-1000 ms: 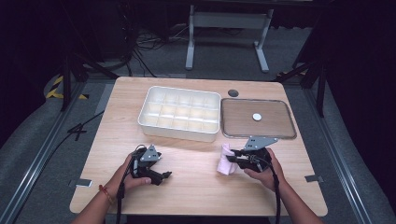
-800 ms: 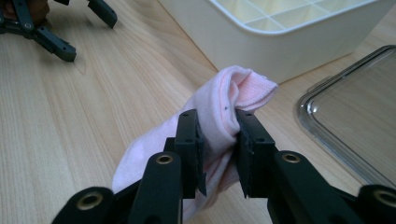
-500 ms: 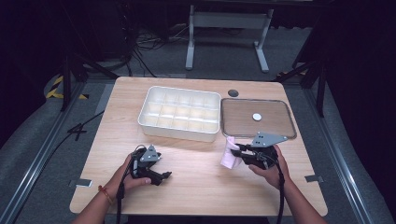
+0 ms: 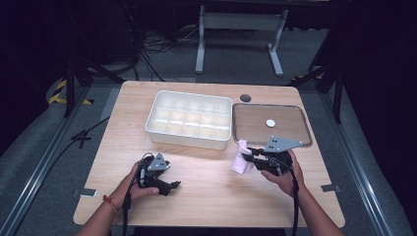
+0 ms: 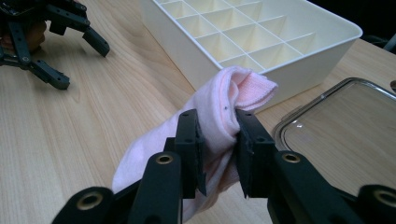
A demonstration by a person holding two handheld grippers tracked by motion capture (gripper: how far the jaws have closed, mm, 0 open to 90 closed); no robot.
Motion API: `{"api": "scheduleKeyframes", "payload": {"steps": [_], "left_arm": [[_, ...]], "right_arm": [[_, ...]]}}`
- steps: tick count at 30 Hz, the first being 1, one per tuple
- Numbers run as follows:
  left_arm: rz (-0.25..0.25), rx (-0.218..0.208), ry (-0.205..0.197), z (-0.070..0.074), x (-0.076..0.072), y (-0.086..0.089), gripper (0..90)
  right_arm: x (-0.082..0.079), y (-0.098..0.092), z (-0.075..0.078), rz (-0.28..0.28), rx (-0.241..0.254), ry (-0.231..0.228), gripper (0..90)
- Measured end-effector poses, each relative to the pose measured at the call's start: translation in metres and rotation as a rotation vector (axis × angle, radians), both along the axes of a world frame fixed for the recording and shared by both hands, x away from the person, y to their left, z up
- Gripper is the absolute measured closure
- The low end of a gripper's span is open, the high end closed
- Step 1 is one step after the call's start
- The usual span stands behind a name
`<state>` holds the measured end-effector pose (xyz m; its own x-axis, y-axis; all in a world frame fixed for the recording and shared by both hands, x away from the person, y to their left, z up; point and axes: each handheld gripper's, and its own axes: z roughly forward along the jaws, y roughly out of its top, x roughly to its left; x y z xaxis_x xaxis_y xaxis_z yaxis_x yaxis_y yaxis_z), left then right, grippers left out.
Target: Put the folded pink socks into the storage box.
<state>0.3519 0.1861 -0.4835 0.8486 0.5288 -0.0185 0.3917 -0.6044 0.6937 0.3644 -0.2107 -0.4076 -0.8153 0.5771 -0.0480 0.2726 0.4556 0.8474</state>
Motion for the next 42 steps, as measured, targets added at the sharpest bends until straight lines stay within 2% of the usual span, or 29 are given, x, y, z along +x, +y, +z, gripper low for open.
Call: {"api": "scheduleKeyframes", "payload": {"steps": [17,30,39,42], "left_arm": [[-0.003,0.004,0.0,0.0,0.0,0.0,14.5],[-0.004,0.005,0.0,0.0,0.0,0.0,14.5],[0.0,0.002,-0.001,0.0,0.0,0.0,14.5],[0.0,0.002,0.0,0.0,0.0,0.0,14.5]], "right_arm": [[0.024,0.007,0.024,-0.011,0.029,-0.054,72.8],[0.04,0.018,0.039,-0.017,0.015,-0.104,72.7],[0.052,0.026,0.045,-0.017,0.029,-0.113,72.7],[0.055,0.03,0.046,-0.016,0.014,-0.115,72.7]]}}
